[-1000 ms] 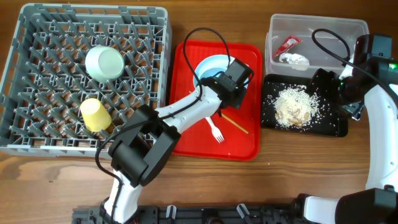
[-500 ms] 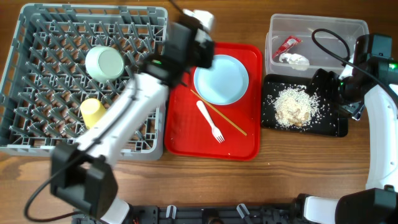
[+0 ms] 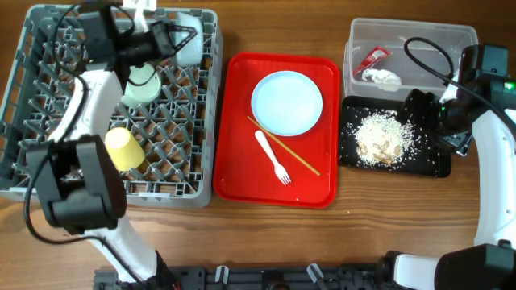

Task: Sort waste into correct bins and load items into the dishwasher rack
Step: 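Grasp the blue bowl with the left gripper and place it in the rack, then grasp the white fork with the left gripper and place it in the rack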

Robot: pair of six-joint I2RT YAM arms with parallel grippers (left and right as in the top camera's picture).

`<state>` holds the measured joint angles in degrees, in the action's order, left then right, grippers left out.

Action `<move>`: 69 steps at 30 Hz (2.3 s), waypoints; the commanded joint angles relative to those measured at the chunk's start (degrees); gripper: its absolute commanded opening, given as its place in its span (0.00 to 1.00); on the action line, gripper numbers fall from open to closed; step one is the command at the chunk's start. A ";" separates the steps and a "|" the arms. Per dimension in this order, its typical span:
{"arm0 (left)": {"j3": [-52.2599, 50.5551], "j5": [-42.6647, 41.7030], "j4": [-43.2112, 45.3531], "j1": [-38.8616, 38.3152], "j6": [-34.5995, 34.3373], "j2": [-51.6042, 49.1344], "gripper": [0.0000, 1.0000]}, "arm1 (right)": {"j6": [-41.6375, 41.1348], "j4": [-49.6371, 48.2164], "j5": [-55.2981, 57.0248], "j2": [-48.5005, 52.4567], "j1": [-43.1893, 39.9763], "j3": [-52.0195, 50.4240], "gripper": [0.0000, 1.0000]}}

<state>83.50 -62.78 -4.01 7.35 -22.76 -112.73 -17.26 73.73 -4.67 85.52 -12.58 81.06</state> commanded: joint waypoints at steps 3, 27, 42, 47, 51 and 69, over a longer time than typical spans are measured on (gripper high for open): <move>0.20 -5.35 3.23 2.38 -5.40 -4.48 0.04 | 0.74 0.09 0.15 -1.09 -0.15 1.05 1.00; 0.20 -3.85 5.11 14.71 -7.56 -4.55 1.00 | 0.72 0.59 -0.50 -1.09 -0.15 1.05 1.00; 0.20 33.92 -34.21 -2.71 4.76 20.85 1.00 | 1.86 0.61 -0.52 -1.09 -0.15 1.05 1.00; 0.17 46.60 -49.48 -19.58 4.37 21.75 1.00 | 1.88 0.59 -0.52 -1.09 -0.15 1.05 1.00; -1.14 46.90 -52.74 -31.34 3.30 20.83 1.00 | 1.86 0.55 -0.55 -1.09 -0.15 1.05 1.00; -7.13 61.24 -44.98 -48.02 -27.10 -1.64 0.97 | 2.27 0.52 -1.79 -1.09 -0.15 1.05 1.00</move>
<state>76.99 -2.83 -48.82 -40.56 -46.92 -112.16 -16.16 74.32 -5.56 85.47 -12.58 81.06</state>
